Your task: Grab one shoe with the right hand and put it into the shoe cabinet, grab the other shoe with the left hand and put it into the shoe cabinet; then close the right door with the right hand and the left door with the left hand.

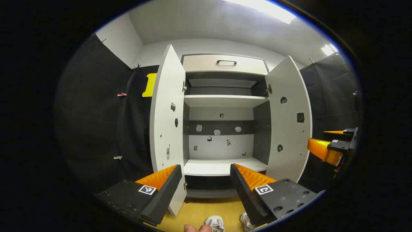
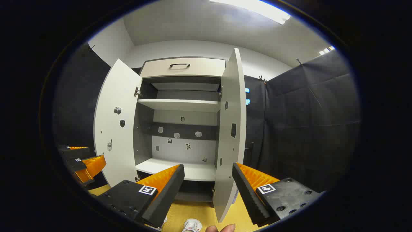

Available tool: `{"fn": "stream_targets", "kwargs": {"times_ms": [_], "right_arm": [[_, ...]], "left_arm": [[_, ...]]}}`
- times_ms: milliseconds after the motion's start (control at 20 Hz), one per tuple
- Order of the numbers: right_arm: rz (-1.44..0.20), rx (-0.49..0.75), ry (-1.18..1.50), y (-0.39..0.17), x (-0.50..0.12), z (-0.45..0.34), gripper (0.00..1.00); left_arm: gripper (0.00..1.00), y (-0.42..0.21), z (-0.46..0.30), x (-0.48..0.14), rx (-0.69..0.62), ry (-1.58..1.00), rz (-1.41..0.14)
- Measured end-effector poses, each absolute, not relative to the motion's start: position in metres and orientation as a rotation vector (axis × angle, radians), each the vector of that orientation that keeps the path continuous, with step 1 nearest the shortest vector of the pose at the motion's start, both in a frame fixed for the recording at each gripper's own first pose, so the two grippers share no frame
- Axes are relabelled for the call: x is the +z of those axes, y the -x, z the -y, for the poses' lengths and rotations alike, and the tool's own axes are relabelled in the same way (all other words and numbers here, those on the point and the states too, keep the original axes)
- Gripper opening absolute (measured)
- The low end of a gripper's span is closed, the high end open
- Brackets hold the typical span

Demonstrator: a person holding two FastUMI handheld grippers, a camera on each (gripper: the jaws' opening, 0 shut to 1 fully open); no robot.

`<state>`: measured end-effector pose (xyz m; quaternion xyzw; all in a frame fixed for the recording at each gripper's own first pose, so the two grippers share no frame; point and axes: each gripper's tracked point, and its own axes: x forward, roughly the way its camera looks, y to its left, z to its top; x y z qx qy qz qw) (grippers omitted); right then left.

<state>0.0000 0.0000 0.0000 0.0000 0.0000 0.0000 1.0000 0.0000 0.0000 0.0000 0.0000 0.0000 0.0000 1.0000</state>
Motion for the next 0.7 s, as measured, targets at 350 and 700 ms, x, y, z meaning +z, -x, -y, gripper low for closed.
{"fn": "stream_targets", "kwargs": {"times_ms": [350, 700], "right_arm": [[-0.034, 0.023, -0.009, 0.001, -0.009, -0.009, 0.98], [-0.040, 0.037, -0.004, 0.003, -0.012, -0.016, 0.98]], "left_arm": [[0.95, 0.001, -0.003, 0.001, 0.010, -0.014, 0.008], [0.95, 0.001, -0.003, 0.001, 0.011, -0.010, 0.008]]}}
